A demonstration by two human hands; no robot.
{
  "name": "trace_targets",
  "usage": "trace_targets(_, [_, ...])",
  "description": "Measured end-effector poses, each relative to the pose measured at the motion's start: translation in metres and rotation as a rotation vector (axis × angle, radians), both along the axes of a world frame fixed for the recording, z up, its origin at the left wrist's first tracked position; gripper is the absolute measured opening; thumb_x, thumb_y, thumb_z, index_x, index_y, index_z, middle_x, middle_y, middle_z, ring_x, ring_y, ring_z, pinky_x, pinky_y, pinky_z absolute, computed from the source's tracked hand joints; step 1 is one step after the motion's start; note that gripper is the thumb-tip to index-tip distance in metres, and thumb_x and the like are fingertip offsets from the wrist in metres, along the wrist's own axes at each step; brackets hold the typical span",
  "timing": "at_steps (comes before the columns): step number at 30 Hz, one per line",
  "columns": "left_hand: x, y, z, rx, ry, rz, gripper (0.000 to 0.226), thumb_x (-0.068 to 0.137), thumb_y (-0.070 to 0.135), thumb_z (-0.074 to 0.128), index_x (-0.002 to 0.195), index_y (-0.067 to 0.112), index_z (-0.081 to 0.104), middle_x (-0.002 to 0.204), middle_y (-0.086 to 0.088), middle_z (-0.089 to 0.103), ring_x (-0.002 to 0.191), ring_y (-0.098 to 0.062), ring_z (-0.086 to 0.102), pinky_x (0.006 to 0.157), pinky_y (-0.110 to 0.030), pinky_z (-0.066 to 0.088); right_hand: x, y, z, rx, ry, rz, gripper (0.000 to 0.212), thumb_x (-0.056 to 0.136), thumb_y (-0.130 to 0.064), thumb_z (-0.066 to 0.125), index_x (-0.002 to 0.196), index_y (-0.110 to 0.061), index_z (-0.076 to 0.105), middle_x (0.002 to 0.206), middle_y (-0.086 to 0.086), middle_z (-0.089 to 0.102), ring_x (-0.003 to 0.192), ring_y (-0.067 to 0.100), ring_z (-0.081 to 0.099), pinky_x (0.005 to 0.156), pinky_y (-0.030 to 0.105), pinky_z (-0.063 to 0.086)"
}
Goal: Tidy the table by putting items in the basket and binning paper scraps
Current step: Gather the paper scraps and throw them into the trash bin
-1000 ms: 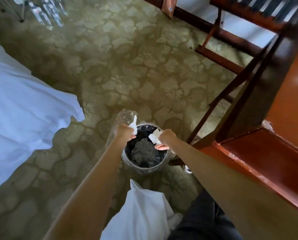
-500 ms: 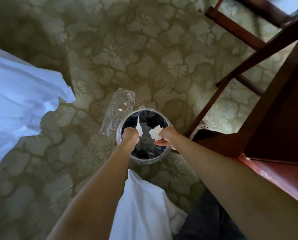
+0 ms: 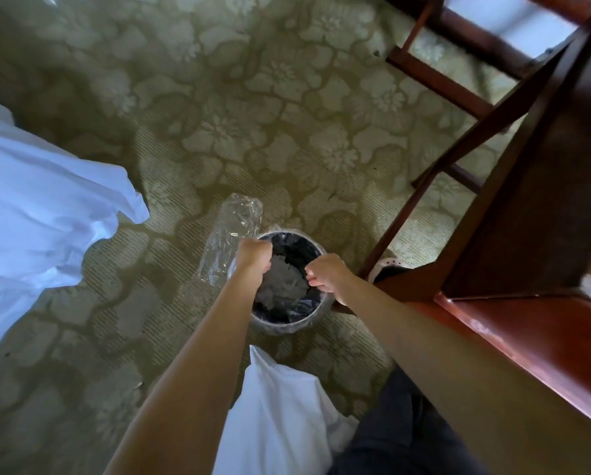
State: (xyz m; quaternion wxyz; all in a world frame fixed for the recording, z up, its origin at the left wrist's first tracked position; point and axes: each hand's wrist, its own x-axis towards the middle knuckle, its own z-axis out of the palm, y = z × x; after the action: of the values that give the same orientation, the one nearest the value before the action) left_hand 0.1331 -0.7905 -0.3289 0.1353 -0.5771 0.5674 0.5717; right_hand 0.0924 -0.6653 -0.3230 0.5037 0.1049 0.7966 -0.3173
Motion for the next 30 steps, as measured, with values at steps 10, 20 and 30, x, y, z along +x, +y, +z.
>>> trace_targets(10, [-0.013,0.041,0.210,-0.213,0.744,-0.004,0.024,0.091,0.004,0.044,0.076,0.019,0.055,0.075,0.000,0.063,0.070,-0.016,0.060,0.072,-0.025,0.052,0.017,0.026,0.207,-0.383,0.794,-0.099,0.022,0.087,-0.004,0.049,0.099,-0.007,0.068,0.100,0.013,0.072,0.098,0.027,0.066,0.090,0.036,0.052])
trace_targets(20, [0.001,0.166,0.366,-0.304,1.107,-0.233,0.019,0.094,0.009,0.042,0.098,0.011,0.061,0.078,0.000,0.064,0.064,-0.011,0.059,0.046,-0.005,0.043,0.026,0.171,0.345,-0.593,1.096,-0.394,0.033,0.088,0.001,0.046,0.067,-0.021,0.056,0.072,0.006,0.065,0.064,0.016,0.062,0.077,0.035,0.054])
trace_targets(30, [-0.042,0.358,0.375,-0.226,1.024,-0.740,0.022,0.092,0.009,0.046,0.100,0.005,0.066,0.076,-0.002,0.064,0.065,-0.016,0.060,0.058,-0.017,0.049,0.031,0.370,0.362,-0.318,1.167,-0.625,0.019,0.088,-0.005,0.050,0.073,-0.013,0.060,0.081,0.011,0.068,0.068,0.019,0.063,0.070,0.032,0.053])
